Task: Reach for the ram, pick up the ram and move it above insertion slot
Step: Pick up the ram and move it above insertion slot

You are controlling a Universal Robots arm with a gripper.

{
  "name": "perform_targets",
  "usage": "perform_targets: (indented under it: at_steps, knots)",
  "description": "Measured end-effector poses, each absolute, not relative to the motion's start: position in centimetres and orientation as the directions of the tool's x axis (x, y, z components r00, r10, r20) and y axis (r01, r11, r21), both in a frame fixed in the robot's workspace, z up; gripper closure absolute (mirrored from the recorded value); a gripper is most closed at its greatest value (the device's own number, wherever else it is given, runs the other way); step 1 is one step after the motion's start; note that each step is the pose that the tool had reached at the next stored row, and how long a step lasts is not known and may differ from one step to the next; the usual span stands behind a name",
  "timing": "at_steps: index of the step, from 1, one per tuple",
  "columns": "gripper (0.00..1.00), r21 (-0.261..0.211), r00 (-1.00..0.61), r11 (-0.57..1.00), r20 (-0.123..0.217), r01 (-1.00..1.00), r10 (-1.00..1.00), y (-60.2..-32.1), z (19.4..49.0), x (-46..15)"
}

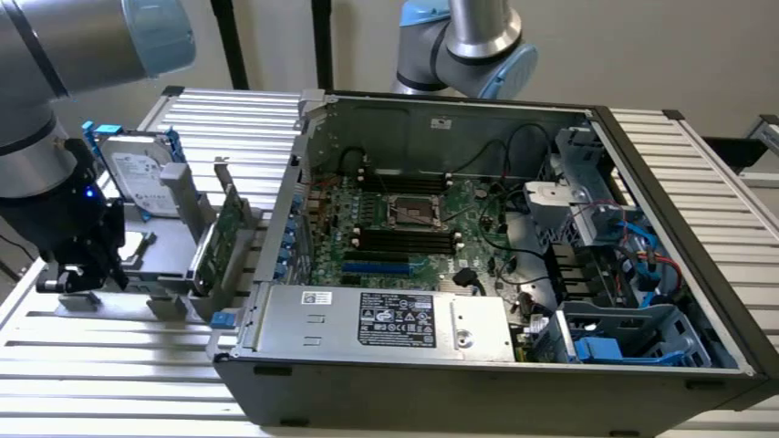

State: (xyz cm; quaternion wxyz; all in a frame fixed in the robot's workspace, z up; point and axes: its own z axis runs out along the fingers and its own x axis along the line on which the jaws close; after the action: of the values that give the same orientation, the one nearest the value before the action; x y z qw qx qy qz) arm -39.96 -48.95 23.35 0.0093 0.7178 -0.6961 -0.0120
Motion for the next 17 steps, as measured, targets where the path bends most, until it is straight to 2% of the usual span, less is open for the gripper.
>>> perform_targets:
  at_steps: [17]
  knots:
    - [0.86,0.030,0.035,-0.035,-0.007,-0.999,-0.999,-49.0,31.1,-37.4]
